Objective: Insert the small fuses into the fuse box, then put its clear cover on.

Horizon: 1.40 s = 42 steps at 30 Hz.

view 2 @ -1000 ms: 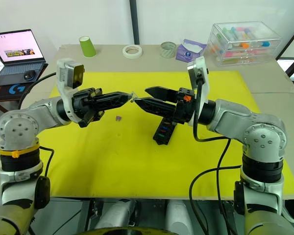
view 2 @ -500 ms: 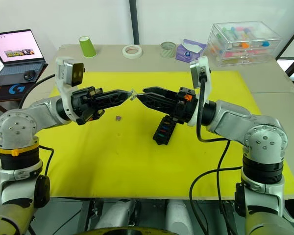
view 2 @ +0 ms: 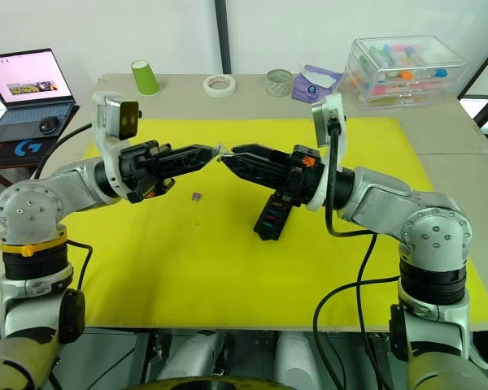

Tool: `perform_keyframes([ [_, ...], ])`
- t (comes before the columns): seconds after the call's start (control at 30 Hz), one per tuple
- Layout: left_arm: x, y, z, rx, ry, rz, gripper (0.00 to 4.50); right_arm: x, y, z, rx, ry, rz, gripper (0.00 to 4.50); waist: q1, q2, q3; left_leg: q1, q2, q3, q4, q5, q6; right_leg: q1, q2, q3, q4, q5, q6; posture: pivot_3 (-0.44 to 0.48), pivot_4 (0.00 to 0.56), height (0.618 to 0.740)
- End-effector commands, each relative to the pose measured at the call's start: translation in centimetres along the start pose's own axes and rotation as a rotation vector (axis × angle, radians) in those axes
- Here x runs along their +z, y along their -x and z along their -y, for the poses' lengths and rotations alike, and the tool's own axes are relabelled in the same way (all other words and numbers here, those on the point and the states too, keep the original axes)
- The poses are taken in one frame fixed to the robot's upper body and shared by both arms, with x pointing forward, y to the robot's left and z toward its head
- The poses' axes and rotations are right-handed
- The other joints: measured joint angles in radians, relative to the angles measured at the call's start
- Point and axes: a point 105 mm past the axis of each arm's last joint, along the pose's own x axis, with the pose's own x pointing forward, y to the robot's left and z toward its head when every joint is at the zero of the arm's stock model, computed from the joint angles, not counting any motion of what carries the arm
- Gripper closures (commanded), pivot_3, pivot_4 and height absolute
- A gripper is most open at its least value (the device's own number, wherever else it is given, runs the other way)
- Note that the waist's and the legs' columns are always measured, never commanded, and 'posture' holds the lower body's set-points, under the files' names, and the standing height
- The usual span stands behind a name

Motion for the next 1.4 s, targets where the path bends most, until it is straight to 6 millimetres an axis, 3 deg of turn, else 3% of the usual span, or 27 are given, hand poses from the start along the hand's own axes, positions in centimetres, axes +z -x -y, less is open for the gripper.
perform_keyframes([
  [0.03, 0.9, -0.5, 0.9, -0.041, -0.042, 0.023, 4.5, 0.5, -0.1, -0.6, 0.023, 0.02, 0.021, 2.4, 0.0, 0.0, 0.0, 0.0, 0.0, 0.0, 0.0, 0.0, 0.0, 0.0, 0.0, 0.0, 0.0, 0.0, 0.0, 0.0, 0.15, 0.74],
  [0.1, 0.9, -0.5, 1.0, -0.042, -0.041, 0.023, 4.5, 0.5, -0.2, -0.6, 0.025, 0.014, 0.026, 2.4, 0.0, 0.0, 0.0, 0.0, 0.0, 0.0, 0.0, 0.0, 0.0, 0.0, 0.0, 0.0, 0.0, 0.0, 0.0, 0.0, 0.15, 0.74],
  [0.17, 0.8, -0.5, 1.0, -0.045, -0.04, 0.019, 4.5, 0.5, -0.3, -0.6, 0.025, 0.014, 0.033, 2.75, -0.001, 0.0, 0.0, 0.0, 0.0, 0.0, 0.0, 0.0, 0.0, 0.0, 0.0, 0.0, 0.0, 0.0, 0.0, 0.0, 0.15, 0.74],
  [0.33, 0.7, -0.6, 1.1, -0.051, -0.042, 0.013, 4.5, 0.7, -0.4, -0.6, 0.024, 0.008, 0.05, 4.34, 0.0, 0.0, 0.0, 0.0, 0.0, 0.0, 0.0, 0.0, 0.0, 0.0, 0.0, 0.0, 0.0, 0.0, 0.0, 0.0, 0.15, 0.74],
  [0.37, 0.6, -0.6, 1.2, -0.051, -0.044, 0.011, 4.5, 0.7, -0.4, -0.6, 0.025, 0.008, 0.051, 4.48, 0.0, 0.0, 0.0, 0.0, 0.0, 0.0, 0.0, 0.0, 0.0, 0.0, 0.0, 0.0, 0.0, 0.0, 0.0, 0.0, 0.15, 0.74],
  [0.77, 0.5, -0.5, 1.0, -0.033, -0.038, 0.008, 4.5, 1.0, -0.4, -0.8, 0.033, -0.015, 0.067, 4.48, 0.0, 0.0, 0.0, 0.0, 0.0, 0.0, 0.0, 0.0, 0.0, 0.0, 0.0, 0.0, 0.0, 0.0, 0.0, 0.0, 0.15, 0.74],
  [0.87, 0.6, -0.5, 0.9, -0.022, -0.037, -0.002, 3.8, 1.0, -0.3, -0.7, 0.031, -0.014, 0.059, 4.5, 0.0, 0.0, 0.0, 0.0, 0.0, 0.0, 0.0, 0.0, 0.0, 0.0, 0.0, 0.0, 0.0, 0.0, 0.0, 0.0, 0.15, 0.74],
  [1.03, -0.3, 0.7, 0.9, -0.005, -0.037, -0.079, 2.14, 1.2, 0.1, -0.2, -0.003, 0.009, 0.048, 4.5, -0.001, 0.0, 0.0, 0.0, 0.0, 0.0, 0.0, 0.0, 0.0, 0.0, 0.0, 0.0, 0.0, 0.0, 0.0, 0.0, 0.15, 0.74],
  [1.17, -1.8, 1.6, 0.6, 0.03, -0.125, -0.182, 0.8, 1.2, 1.0, 0.9, -0.093, 0.082, -0.013, 4.5, 0.001, 0.001, 0.0, 0.0, 0.0, 0.0, -0.001, 0.0, 0.0, 0.0, 0.0, 0.0, 0.0, 0.0, 0.0, 0.0, 0.15, 0.74],
  [1.23, -2.8, 1.8, 0.0, 0.053, -0.247, -0.233, 0.07, 0.8, 1.8, 2.1, -0.188, 0.201, -0.113, 4.5, 0.004, 0.001, 0.0, 0.0, 0.0, 0.0, -0.001, 0.0, 0.0, 0.0, 0.0, 0.0, -0.001, 0.0, 0.0, 0.0, 0.15, 0.74],
  [1.4, -5.1, 1.3, -1.4, 0.07, -0.519, -0.278, 0.03, -0.7, 3.5, 4.7, -0.301, 0.429, -0.308, 4.5, 0.006, 0.001, 0.001, 0.0, 0.0, 0.001, -0.001, 0.0, 0.0, 0.0, 0.0, 0.0, -0.002, 0.0, 0.0, 0.0, 0.15, 0.74],
])
